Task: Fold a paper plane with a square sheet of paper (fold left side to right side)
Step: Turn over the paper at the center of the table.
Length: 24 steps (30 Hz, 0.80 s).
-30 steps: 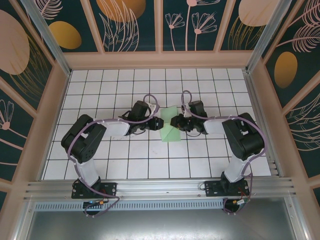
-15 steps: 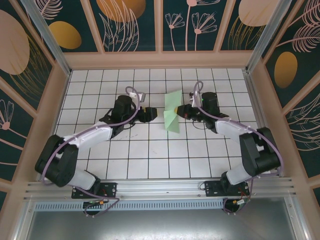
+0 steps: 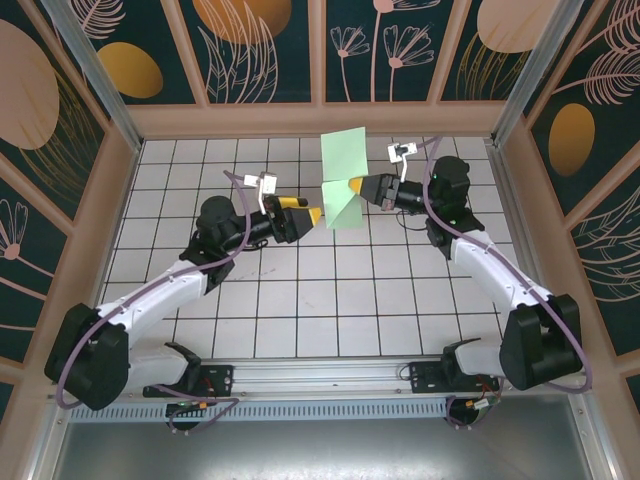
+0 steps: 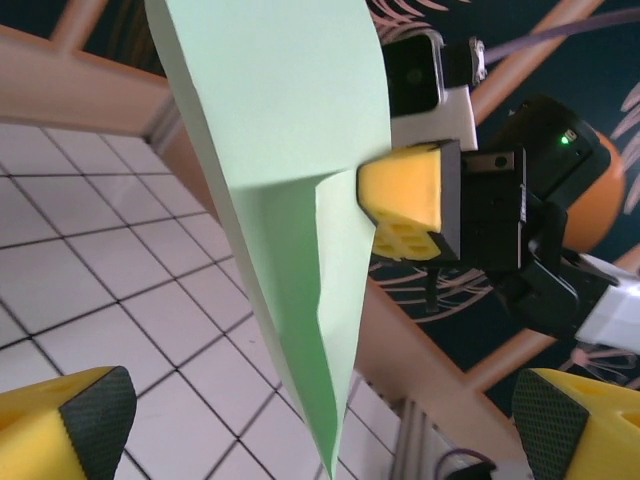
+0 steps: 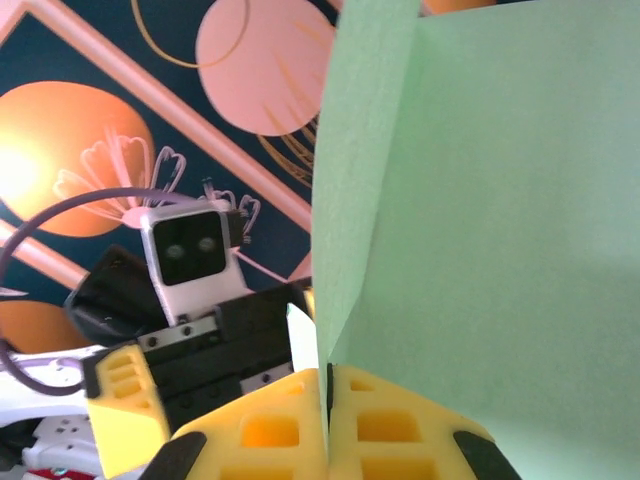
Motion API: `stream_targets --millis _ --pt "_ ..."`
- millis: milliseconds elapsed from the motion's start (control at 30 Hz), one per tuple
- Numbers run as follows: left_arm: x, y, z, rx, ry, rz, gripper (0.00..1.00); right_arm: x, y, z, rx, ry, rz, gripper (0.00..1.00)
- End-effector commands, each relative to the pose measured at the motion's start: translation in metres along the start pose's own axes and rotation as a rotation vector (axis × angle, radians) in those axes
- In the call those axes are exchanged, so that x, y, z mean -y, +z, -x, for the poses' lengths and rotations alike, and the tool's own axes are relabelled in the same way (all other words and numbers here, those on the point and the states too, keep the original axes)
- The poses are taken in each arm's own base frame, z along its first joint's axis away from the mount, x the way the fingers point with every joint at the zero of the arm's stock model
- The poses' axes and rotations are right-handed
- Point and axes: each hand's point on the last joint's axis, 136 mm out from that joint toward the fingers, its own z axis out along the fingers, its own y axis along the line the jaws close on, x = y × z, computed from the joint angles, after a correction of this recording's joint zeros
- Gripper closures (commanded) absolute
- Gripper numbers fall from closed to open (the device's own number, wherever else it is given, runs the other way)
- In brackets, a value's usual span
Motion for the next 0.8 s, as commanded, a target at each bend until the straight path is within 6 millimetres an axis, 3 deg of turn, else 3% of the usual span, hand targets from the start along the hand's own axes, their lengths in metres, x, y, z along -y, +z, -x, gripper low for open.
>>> stream_targets --millis 0,200,600,767 --pt "0.036 0.002 0.010 0.004 0.013 -0.175 0.01 -0.044 0.006 0.010 -0.007 -0.072 0.112 1.00" --pt "0.043 0.009 0.007 -0.020 0.003 -0.226 0.07 -0.059 0.016 0.006 -0.018 -0.070 0.159 1.00" --pt "0.052 0.005 0.019 0.028 -0.012 -0.237 0.58 -0.062 0.014 0.003 0.000 -0.049 0.168 1.00" --pt "0.052 0.005 0.019 0.031 -0.021 -0.235 0.73 -0.059 0.013 0.001 0.004 -0.045 0.153 1.00"
